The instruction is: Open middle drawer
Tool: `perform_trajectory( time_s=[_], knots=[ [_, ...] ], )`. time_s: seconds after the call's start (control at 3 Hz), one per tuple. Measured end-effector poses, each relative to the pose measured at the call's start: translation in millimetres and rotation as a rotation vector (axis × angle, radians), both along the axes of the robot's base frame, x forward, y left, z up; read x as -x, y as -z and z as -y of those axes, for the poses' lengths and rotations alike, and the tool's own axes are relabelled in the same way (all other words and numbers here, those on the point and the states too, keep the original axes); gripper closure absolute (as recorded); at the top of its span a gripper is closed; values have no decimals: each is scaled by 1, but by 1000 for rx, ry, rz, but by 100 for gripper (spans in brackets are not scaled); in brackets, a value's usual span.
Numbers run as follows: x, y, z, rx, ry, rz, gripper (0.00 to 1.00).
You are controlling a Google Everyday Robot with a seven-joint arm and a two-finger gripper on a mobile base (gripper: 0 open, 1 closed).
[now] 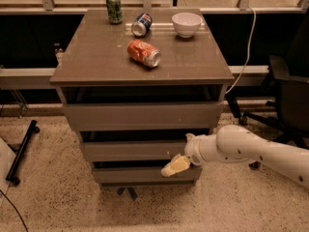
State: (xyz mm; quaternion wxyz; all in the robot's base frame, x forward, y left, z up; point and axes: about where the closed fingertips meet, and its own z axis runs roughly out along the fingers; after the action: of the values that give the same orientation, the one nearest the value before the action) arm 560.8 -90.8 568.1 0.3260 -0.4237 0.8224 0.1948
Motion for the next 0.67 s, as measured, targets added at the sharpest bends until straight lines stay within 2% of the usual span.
perform_trajectory(
  time_s=[0.33, 0.67],
  knots=[
    [0, 11, -2, 9, 15, -19, 0],
    [-16, 26, -5, 35, 34, -15, 0]
  ],
)
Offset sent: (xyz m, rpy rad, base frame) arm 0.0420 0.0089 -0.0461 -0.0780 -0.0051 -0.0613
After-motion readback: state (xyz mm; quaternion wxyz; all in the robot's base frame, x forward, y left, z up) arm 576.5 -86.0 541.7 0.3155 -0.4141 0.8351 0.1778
